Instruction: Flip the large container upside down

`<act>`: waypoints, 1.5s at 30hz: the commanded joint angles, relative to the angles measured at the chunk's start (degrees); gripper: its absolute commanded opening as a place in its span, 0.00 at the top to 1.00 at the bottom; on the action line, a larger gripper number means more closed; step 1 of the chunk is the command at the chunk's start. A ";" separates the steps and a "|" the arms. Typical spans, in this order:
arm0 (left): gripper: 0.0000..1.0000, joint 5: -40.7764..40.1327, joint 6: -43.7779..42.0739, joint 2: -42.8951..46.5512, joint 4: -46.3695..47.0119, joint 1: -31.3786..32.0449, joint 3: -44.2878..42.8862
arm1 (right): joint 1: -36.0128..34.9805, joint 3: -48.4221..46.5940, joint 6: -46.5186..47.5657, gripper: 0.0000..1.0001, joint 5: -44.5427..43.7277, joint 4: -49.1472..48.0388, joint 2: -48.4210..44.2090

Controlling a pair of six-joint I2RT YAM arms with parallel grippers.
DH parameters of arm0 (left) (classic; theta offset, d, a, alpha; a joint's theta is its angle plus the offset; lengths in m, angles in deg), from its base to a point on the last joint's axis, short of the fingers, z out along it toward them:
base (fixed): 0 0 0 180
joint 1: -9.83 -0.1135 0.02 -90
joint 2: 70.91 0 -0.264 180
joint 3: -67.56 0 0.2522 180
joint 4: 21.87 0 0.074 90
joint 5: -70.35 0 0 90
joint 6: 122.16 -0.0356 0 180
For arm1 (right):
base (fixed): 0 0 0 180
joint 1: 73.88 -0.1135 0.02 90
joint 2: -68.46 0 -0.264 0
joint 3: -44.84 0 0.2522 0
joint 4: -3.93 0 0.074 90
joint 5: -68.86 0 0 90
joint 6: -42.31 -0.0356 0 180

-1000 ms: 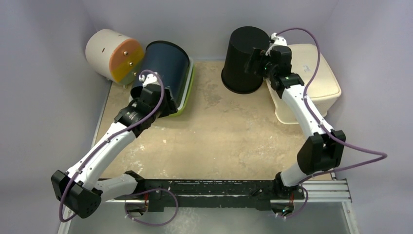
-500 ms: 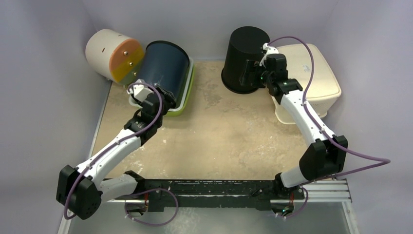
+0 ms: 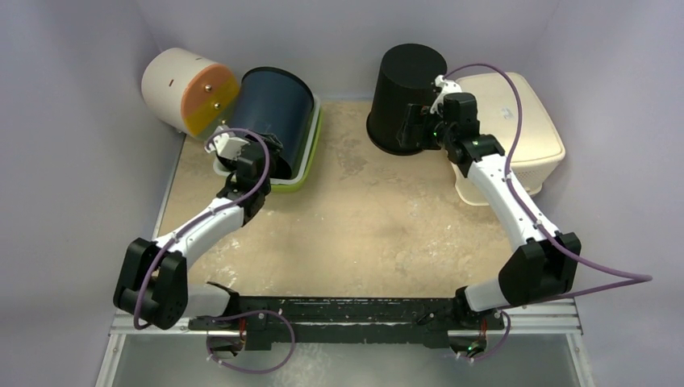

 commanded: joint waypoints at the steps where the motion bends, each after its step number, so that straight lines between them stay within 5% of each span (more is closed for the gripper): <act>1: 0.48 1.91 1.68 -2.55 7.05 -2.30 -2.37 | 0.04 0.03 1.06 0.00 0.77 0.41 -1.23; 6: 0.51 5.42 1.65 -5.35 11.23 -4.06 -2.98 | 0.02 0.34 1.22 0.00 1.02 0.53 -0.86; 7: 0.57 6.29 1.82 -5.68 11.74 -4.44 -3.26 | 0.05 0.45 1.24 0.00 1.10 0.59 -0.81; 10: 1.00 8.86 2.25 -6.28 12.25 -5.49 -3.67 | 0.07 0.79 1.25 0.00 1.44 0.39 -0.60; 18: 1.00 15.22 1.27 -3.07 14.77 -8.56 -2.58 | 0.05 1.16 1.08 0.00 1.91 0.47 0.01; 29: 1.00 29.24 -3.67 2.08 4.91 -10.00 -23.02 | 0.04 2.12 1.08 0.00 2.00 0.72 -0.31; 45: 1.00 41.24 -6.13 7.04 -7.46 -10.00 -38.06 | 0.05 -0.31 0.65 0.00 -0.31 2.84 -1.36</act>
